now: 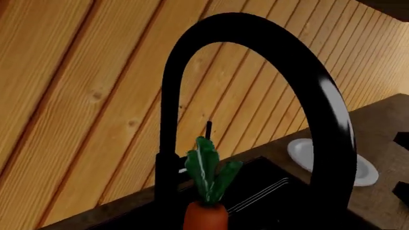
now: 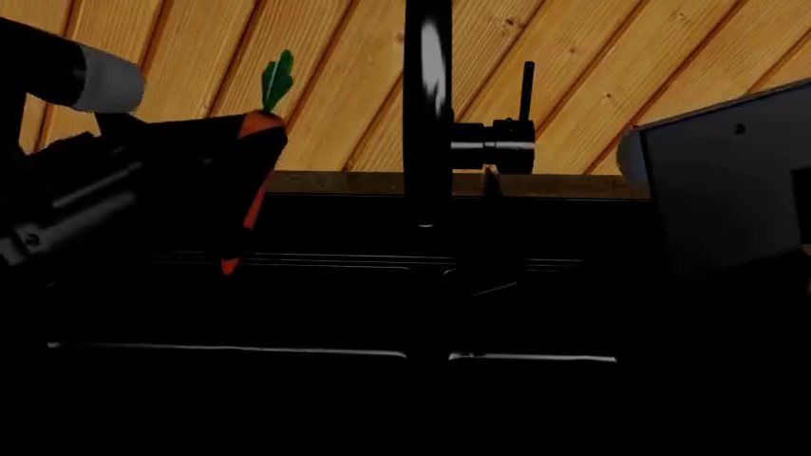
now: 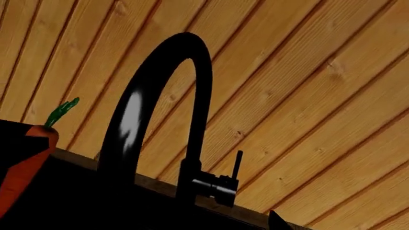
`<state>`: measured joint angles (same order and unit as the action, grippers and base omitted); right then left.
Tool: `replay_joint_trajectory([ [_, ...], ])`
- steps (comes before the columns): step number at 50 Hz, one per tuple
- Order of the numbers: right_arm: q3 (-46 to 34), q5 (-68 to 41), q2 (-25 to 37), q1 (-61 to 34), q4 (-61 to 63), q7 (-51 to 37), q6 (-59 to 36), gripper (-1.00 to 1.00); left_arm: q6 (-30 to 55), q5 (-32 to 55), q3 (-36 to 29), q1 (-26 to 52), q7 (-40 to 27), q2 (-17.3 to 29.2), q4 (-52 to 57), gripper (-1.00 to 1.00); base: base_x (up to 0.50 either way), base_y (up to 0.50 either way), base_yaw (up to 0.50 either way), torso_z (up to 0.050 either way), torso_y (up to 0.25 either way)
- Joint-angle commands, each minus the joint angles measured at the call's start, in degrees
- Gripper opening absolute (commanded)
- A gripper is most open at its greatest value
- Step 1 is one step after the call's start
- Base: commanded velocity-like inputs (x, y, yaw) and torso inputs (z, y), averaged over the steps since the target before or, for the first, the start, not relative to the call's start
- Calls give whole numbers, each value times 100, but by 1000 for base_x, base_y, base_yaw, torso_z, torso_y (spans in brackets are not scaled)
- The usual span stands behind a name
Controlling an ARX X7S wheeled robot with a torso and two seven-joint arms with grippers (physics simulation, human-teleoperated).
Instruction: Pick the carrot from the sink and place it on the plate located on the counter
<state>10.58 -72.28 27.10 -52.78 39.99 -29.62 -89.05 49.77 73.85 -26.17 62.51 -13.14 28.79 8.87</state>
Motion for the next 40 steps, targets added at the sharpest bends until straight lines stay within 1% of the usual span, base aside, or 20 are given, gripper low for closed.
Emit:
replay_joint_trajectory([
  [1,137,-2355,462,-129,-189,-1147,281,100,-174,459,429,158,193,-189,99,-100,0,0,0,0,0],
  [5,56,-2730,581,-111,-222,-1212,397,100,-242,435,445,208,312,-223,64,-100,0,0,0,0,0],
  [11,-19,-3083,743,-81,-276,-1104,489,100,-289,432,455,321,632,-271,-397,-100,0,0,0,0,0],
  [22,2,-2953,869,-30,-390,-605,469,100,-311,517,493,405,742,-286,-397,-100,0,0,0,0,0],
  [39,2,-2953,869,-30,-390,-605,469,100,-311,517,493,405,742,-286,-397,-100,0,0,0,0,0],
  [40,-2347,-2432,2748,-48,-119,78,3461,100,2391,-2030,3152,133,2003,-2038,151,-100,0,0,0,0,0],
])
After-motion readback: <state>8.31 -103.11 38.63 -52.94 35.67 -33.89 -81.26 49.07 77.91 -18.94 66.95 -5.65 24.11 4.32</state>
